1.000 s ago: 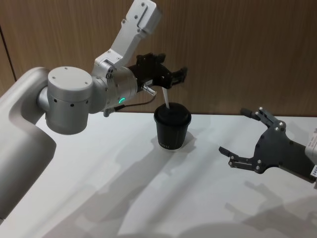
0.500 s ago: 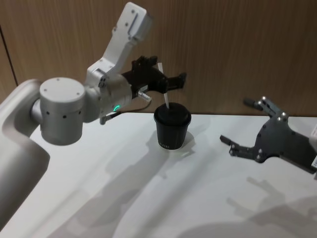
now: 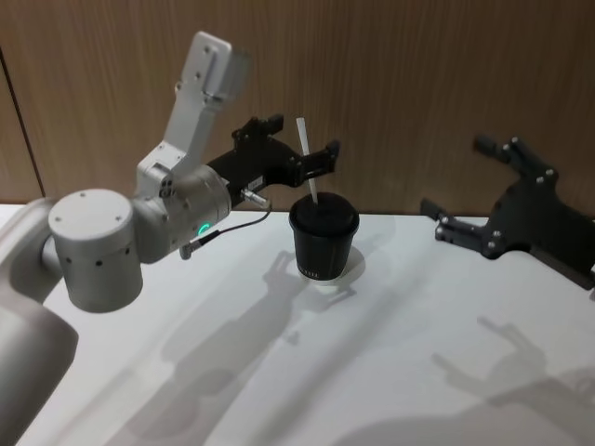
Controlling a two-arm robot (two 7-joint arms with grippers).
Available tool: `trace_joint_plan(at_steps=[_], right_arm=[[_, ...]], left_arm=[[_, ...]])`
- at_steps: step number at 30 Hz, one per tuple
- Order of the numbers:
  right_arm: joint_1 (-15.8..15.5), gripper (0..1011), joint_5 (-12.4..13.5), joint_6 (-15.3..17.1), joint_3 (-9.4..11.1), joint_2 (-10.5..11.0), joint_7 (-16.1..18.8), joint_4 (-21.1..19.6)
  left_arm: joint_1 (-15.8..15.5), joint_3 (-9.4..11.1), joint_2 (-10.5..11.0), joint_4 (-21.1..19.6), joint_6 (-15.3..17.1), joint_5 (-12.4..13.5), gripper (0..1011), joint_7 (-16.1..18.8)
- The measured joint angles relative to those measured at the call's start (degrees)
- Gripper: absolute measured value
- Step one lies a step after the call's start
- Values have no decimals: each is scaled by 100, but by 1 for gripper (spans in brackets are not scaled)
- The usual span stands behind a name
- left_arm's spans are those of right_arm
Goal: Pick up the straw with one hand, pass it to the other hand, and insert it into the cup.
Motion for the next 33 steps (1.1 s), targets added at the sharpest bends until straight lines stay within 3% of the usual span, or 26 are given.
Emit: trace_joint_plan(at_steps=[16,33], right_arm=[[63,1001,1051,490,177,-427,-177,-26],[-47,1001,2298,1497,301,-858,-572,-249]], left_arm=[[414,-228,-104,102,-960,-221,1003,-476],[617,-378,-179,159,-1328,-357,1003,-766]])
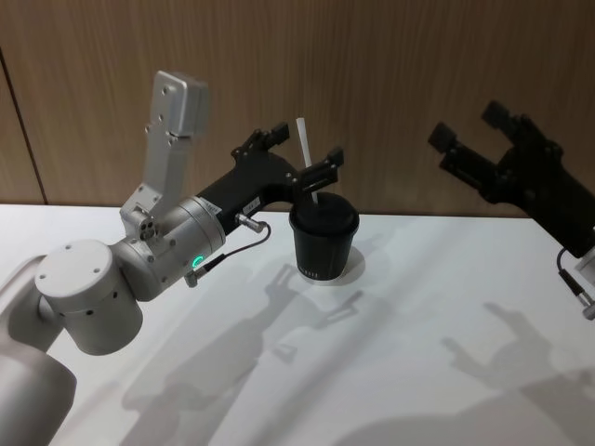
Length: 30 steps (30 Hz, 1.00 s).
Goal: Pick up the straw with one hand, pass it to the other hand, and insert it into the cup.
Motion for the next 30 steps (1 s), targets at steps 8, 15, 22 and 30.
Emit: trace_joint_plan(at_steps=[8,15,22,30], right_arm=[[-61,1001,365,341,-8,-119,-165,-101],[-87,1001,521,489,-18,-168,-232,-141],[-103,1001,610,581,-24,-198,-274,-162],[-113,1001,669,634,-29,-216,-300,-177]], left_arm=[[61,-45,-15,-26,-5,-7,1003,-1],[84,-63,-19,-41,-5,-8,1003,-1],[101,-75,-23,-50,-5,-8,1003,1],[109,-80,-27,-55,-5,-8,1003,4]])
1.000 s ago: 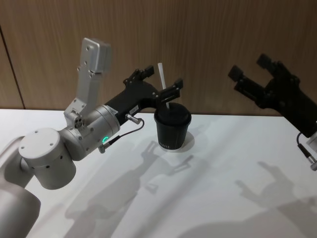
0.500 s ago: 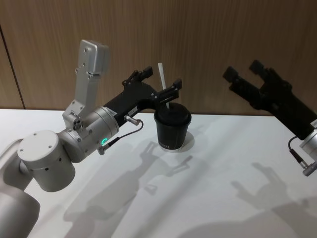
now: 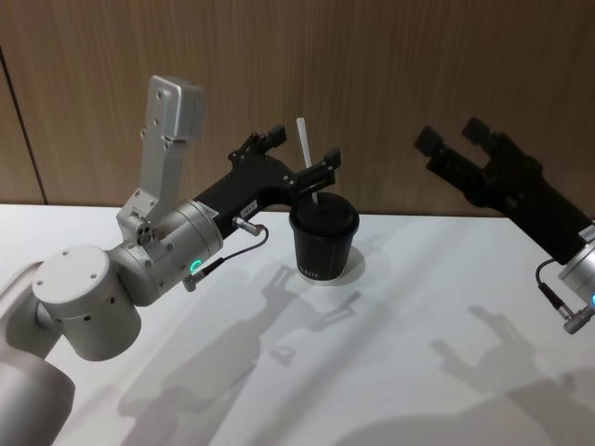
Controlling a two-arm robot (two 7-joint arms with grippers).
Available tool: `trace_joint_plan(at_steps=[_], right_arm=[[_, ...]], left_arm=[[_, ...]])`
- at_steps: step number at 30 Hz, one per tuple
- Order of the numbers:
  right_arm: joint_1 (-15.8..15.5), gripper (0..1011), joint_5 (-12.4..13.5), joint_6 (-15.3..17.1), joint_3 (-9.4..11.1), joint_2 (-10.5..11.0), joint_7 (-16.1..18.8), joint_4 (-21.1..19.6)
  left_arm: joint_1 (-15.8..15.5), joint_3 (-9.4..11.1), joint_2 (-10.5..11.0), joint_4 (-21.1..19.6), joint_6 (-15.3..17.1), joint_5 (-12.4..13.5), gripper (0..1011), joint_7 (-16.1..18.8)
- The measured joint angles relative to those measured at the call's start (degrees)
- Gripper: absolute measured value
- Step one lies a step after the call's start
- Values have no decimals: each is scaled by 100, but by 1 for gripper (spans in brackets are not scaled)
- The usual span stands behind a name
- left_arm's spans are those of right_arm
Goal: Pick up the straw with one hand, pass it to the other hand, and insert it into the cup.
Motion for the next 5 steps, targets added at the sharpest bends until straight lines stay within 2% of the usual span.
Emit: trace_joint_plan(at_steps=[5], right_arm=[[-3,1001,20,20,-3,-7,-10,-6]], left_arm=[[3,-4,-2,-4,0,0,1003,2]])
